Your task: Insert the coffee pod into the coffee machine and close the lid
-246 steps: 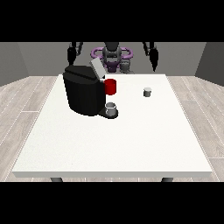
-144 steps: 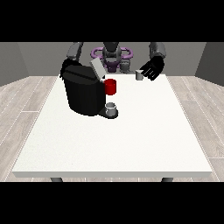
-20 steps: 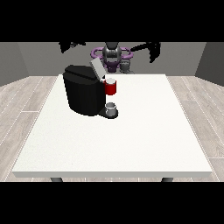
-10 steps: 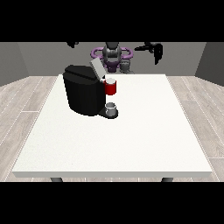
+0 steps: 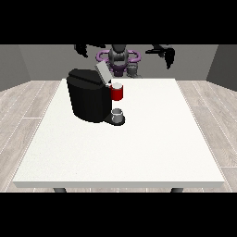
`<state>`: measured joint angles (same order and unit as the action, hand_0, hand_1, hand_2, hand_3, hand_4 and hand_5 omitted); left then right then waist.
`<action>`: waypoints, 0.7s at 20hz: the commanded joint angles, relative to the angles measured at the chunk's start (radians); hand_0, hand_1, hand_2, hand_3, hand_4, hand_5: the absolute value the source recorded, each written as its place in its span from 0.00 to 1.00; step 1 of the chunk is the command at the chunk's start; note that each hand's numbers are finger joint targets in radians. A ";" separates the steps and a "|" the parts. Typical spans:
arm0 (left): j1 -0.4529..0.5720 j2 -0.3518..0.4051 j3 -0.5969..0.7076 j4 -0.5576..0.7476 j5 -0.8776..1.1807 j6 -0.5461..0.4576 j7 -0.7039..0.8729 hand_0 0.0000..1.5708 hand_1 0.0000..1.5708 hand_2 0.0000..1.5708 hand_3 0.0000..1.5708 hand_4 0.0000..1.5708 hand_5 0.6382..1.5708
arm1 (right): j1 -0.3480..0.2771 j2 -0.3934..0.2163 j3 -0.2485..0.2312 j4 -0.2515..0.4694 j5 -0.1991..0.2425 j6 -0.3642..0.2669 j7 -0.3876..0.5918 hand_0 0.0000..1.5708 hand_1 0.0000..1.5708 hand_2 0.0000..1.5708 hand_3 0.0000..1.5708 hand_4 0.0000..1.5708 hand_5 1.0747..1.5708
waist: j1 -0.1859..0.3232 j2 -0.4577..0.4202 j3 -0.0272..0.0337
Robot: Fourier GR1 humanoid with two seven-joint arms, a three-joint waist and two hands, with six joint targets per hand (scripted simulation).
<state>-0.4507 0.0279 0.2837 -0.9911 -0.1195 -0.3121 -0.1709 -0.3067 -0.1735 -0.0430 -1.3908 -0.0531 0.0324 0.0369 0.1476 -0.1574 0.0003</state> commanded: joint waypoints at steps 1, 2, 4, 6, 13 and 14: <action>0.077 -0.026 -0.083 -0.122 0.027 0.066 0.018 0.00 0.00 0.00 0.00 0.00 1.00 | -0.055 -0.010 -0.026 0.060 -0.019 0.031 0.005 0.00 0.00 0.00 0.00 0.00 1.00 | 0.005 0.030 0.0000; 0.051 -0.027 -0.088 -0.136 0.047 0.034 0.056 0.00 0.00 0.00 0.00 0.00 1.00 | -0.112 -0.022 -0.076 0.102 -0.035 0.007 0.004 0.00 0.00 0.00 0.00 0.00 1.00 | 0.043 0.053 0.0001; 0.045 0.004 -0.037 -0.176 0.082 -0.018 0.103 0.00 0.00 0.00 0.00 0.00 1.00 | -0.041 -0.016 -0.082 0.145 -0.019 0.005 -0.090 0.00 0.00 0.00 0.00 0.00 1.00 | 0.062 0.081 0.0004; 0.071 -0.024 -0.060 -0.228 0.092 0.032 0.120 0.00 0.00 0.00 0.00 0.00 1.00 | -0.094 -0.003 -0.066 0.165 -0.024 0.020 -0.065 0.00 0.00 0.00 0.00 0.00 1.00 | 0.033 0.096 0.0001; 0.176 0.031 -0.079 -0.293 0.085 0.036 0.046 0.00 0.00 0.00 0.00 0.00 1.00 | -0.172 0.033 -0.029 0.219 0.019 0.009 -0.101 0.00 0.00 0.00 0.00 0.00 1.00 | -0.016 0.167 -0.0003; 0.145 0.046 -0.065 -0.328 0.121 0.045 0.124 0.00 0.00 0.00 0.00 0.00 1.00 | -0.219 0.007 -0.054 0.241 0.007 0.019 -0.072 0.00 0.00 0.00 0.00 0.00 1.00 | -0.019 0.162 -0.0002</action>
<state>-0.3137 0.0424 0.2100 -1.2790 -0.0206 -0.2826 -0.0742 -0.4617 -0.1728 -0.1003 -1.1789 -0.0531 0.0515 -0.0457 0.1566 -0.0218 0.0003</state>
